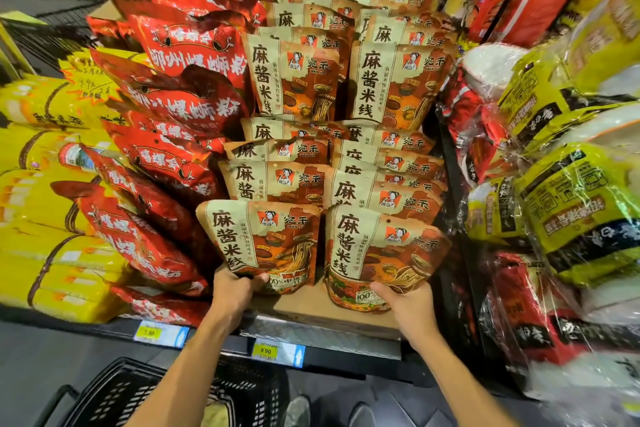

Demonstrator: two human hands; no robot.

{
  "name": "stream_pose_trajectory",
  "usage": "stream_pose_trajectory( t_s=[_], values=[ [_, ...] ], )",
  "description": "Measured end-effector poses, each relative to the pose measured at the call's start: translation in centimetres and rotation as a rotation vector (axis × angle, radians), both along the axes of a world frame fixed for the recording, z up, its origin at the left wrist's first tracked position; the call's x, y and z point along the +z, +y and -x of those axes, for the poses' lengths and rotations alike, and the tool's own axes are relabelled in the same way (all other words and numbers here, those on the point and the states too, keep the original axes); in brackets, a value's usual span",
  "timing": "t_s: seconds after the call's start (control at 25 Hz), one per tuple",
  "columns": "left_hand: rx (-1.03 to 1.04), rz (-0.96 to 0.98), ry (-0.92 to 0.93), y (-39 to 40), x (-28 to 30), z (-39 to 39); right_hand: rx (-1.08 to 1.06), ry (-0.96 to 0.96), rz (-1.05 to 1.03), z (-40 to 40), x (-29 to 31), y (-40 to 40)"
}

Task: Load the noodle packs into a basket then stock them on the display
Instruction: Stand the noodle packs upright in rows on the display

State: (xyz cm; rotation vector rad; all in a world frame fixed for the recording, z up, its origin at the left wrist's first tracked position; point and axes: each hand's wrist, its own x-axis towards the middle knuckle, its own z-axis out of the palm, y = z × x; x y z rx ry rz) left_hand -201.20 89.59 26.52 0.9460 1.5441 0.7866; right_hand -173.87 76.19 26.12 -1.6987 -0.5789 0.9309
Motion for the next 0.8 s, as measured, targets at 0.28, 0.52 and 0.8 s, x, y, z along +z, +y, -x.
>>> stream_pose_trajectory(
  t_s=[0.28, 0.52, 0.8],
  values=[
    [-0.045, 0.017, 0.007, -0.5, 0.4, -0.2, 0.103, -0.009, 0.006, 0.0, 0.8, -0.1],
    [0.044, -0.087, -0.065, -1.4, 2.2, -0.3, 0.092, 0.037, -0.050, 0.5, 1.9, -1.3],
    [0.086, -0.153, -0.094, -1.3, 4.5, 0.8, 0.133, -0.002, -0.059, -0.1, 4.2, -1.8]
  ],
)
